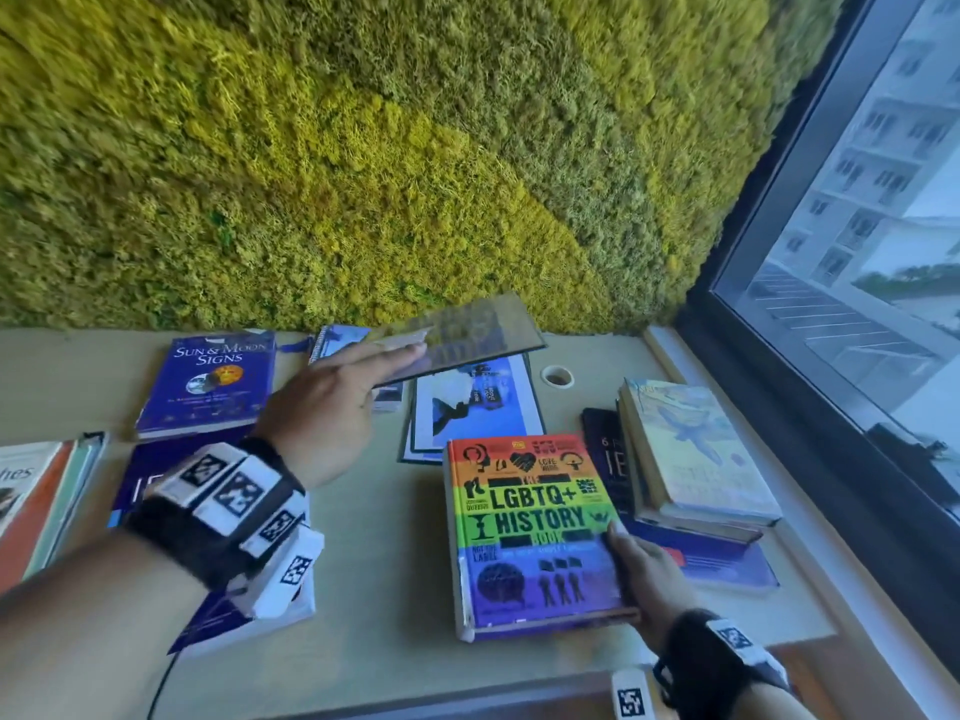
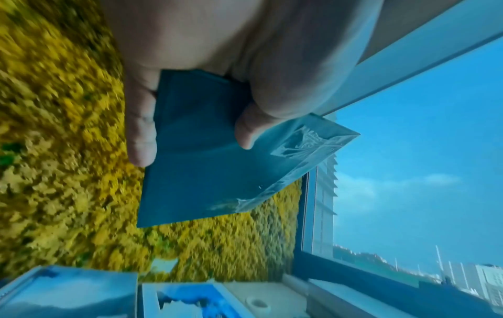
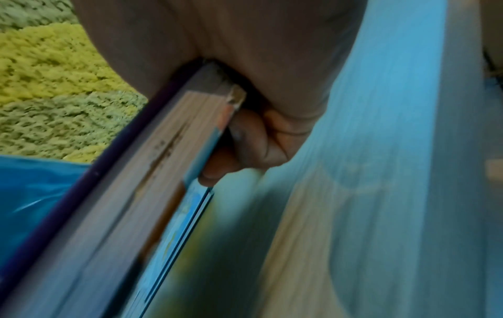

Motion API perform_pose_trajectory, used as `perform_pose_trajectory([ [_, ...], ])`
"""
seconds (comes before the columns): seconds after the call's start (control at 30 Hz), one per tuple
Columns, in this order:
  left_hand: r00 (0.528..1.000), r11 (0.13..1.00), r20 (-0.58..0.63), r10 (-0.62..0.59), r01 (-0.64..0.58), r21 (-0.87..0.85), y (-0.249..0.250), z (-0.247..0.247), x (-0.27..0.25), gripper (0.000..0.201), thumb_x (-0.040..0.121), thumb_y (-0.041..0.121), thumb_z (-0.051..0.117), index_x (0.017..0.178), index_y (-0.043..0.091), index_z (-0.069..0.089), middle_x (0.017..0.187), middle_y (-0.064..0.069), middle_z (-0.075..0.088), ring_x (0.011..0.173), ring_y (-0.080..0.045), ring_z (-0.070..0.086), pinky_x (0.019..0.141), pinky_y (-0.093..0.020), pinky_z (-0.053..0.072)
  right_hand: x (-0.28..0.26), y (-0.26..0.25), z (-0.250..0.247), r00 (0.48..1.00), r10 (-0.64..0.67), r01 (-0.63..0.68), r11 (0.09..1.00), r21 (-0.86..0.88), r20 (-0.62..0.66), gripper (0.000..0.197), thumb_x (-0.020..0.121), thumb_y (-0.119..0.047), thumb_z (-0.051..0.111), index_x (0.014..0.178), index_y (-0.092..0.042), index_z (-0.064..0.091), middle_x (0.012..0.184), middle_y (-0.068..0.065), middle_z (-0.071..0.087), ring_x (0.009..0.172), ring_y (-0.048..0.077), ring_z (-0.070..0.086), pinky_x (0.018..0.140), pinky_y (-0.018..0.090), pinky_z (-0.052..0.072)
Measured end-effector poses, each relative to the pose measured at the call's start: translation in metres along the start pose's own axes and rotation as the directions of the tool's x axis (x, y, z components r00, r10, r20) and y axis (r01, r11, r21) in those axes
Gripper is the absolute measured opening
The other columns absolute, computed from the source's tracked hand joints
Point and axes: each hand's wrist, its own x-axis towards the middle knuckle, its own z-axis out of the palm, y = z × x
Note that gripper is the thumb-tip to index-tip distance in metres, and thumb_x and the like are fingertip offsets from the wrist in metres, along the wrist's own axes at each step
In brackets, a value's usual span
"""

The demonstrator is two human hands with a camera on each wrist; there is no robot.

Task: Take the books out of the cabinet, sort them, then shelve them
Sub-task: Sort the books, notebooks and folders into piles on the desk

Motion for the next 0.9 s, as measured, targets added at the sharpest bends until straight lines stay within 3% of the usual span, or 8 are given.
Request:
perform_pose_trajectory([
  [0.13,0.987,0.995,0.155,-0.043,0.027,0.098,0.015,0.064,0.040,0.083,0.086,-0.013,0.042,0.148,0.041,0.045,0.150,0.006,0.049,0.128,-0.025,0.056,0.092,-0.035,0.056,-0.006,0.009,0.023,1.000,0.018,-0.017,0.989,-0.149,0.005,0.047,0.105,-0.038,0.047,0.108,0.004,0.068,0.102,0.026,0.076,0.092,0.040,0.075,0.083,0.058,0.060],
  [0.23,0.937,0.969,0.319,-0.142,0.065,0.240,0.012,0.113,0.055,0.083,0.090,-0.008,0.040,0.151,0.047,0.035,0.153,0.006,0.041,0.131,-0.026,0.050,0.088,-0.036,0.053,-0.014,0.006,0.024,0.995,0.017,0.036,0.870,-0.492,0.102,0.039,0.103,-0.041,0.052,0.095,-0.005,0.065,0.087,0.013,0.071,0.079,0.029,0.071,0.071,0.046,0.062],
  [0.3,0.851,0.955,0.489,-0.191,0.045,0.294,0.011,0.140,0.060,0.077,0.095,0.001,0.043,0.153,0.050,0.027,0.162,0.001,0.029,0.145,-0.029,0.033,0.110,-0.044,0.042,-0.015,0.001,0.023,0.992,0.025,0.067,0.744,-0.664,0.127,0.023,0.101,-0.033,0.056,0.087,-0.015,0.060,0.079,0.005,0.063,0.067,0.022,0.066,0.060,0.039,0.062],
  [0.4,0.651,0.939,0.693,-0.308,0.091,0.332,0.006,0.161,0.065,0.079,0.095,0.053,0.056,0.156,0.051,0.007,0.170,0.000,-0.006,0.156,-0.031,-0.005,0.124,-0.059,0.010,-0.012,-0.002,0.021,0.990,0.022,0.078,0.746,-0.661,0.141,0.019,0.097,-0.024,0.058,0.114,-0.017,0.063,0.086,0.014,0.071,0.064,0.020,0.064,0.059,0.040,0.061],
  [0.47,0.673,0.937,0.667,-0.320,0.120,0.328,0.014,0.166,0.058,0.088,0.087,0.068,0.056,0.156,0.051,0.005,0.169,0.001,-0.010,0.156,-0.031,-0.008,0.121,-0.060,0.007,-0.009,-0.004,0.016,0.988,0.030,0.083,0.736,-0.672,0.154,0.040,0.097,-0.031,0.062,0.134,-0.017,0.056,0.101,0.018,0.075,0.070,0.019,0.065,0.056,0.033,0.058],
  [0.57,0.818,0.966,0.517,-0.253,0.187,0.176,0.028,0.177,0.025,0.081,0.088,0.068,0.054,0.157,0.044,0.020,0.168,-0.001,0.002,0.154,-0.030,0.005,0.124,-0.052,0.016,-0.008,-0.003,0.006,0.980,0.039,0.118,0.674,-0.729,0.195,0.054,0.097,-0.034,0.063,0.146,-0.020,0.045,0.107,0.010,0.074,0.070,0.015,0.065,0.056,0.026,0.055],
  [0.7,0.703,0.969,0.669,-0.241,0.141,0.202,0.036,0.192,-0.020,0.086,0.087,0.074,0.046,0.158,0.047,0.005,0.167,0.000,-0.020,0.154,-0.027,-0.021,0.125,-0.056,-0.002,-0.005,-0.002,0.002,0.948,0.076,0.195,0.625,-0.756,0.308,0.053,0.097,-0.029,0.064,0.147,-0.028,0.046,0.107,0.008,0.072,0.072,0.010,0.061,0.070,0.028,0.055],
  [0.9,0.660,0.959,0.698,-0.279,0.149,0.243,0.046,0.178,-0.023,0.083,0.090,0.066,0.053,0.158,0.045,0.010,0.166,-0.004,-0.025,0.153,-0.030,-0.023,0.124,-0.061,0.003,-0.010,-0.023,-0.020,0.910,0.117,0.246,0.620,-0.745,0.398,0.038,0.102,-0.028,0.057,0.139,-0.019,0.057,0.110,0.008,0.072,0.085,0.019,0.067,0.082,0.042,0.060],
])
